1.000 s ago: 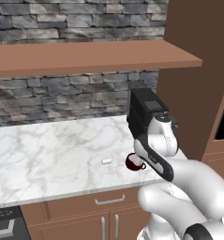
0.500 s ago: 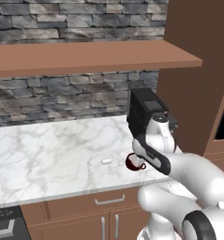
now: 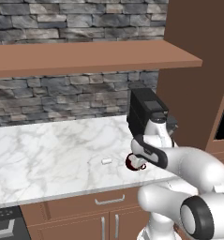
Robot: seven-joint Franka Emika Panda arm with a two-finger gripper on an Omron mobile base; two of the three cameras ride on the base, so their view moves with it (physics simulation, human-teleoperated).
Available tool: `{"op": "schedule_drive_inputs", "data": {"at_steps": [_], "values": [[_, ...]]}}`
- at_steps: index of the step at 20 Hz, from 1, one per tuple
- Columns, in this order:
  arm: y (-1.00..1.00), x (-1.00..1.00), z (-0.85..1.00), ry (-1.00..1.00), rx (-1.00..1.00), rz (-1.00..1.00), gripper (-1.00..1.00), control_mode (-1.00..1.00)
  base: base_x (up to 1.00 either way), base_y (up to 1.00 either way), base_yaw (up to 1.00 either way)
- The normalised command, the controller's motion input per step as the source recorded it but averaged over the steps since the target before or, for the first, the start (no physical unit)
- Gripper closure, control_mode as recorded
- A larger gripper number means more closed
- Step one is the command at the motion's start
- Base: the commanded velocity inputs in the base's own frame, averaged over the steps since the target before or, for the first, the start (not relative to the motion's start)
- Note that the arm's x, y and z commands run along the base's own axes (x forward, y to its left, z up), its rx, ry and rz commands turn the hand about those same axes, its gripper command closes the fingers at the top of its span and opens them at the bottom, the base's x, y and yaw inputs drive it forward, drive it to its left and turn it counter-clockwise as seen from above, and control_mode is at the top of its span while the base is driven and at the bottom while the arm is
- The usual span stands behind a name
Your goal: Pick the mug from the counter and place it inside the microwave. Then close the microwave.
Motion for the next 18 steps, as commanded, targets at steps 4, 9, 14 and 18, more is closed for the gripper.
{"op": "schedule_drive_inputs", "data": {"at_steps": [4,9,14,18], "values": [[0.00,0.00,-0.23,0.00,0.00,0.00,-1.00,-1.00,0.00,0.00,0.00],[0.00,0.00,-0.21,0.00,0.00,0.00,-1.00,-1.00,0.00,0.00,0.00],[0.01,0.00,-0.24,0.00,0.00,0.00,-1.00,-1.00,0.00,0.00,0.00],[0.00,0.00,-0.07,0.00,0.00,0.01,-1.00,-1.00,0.00,0.00,0.00]]}}
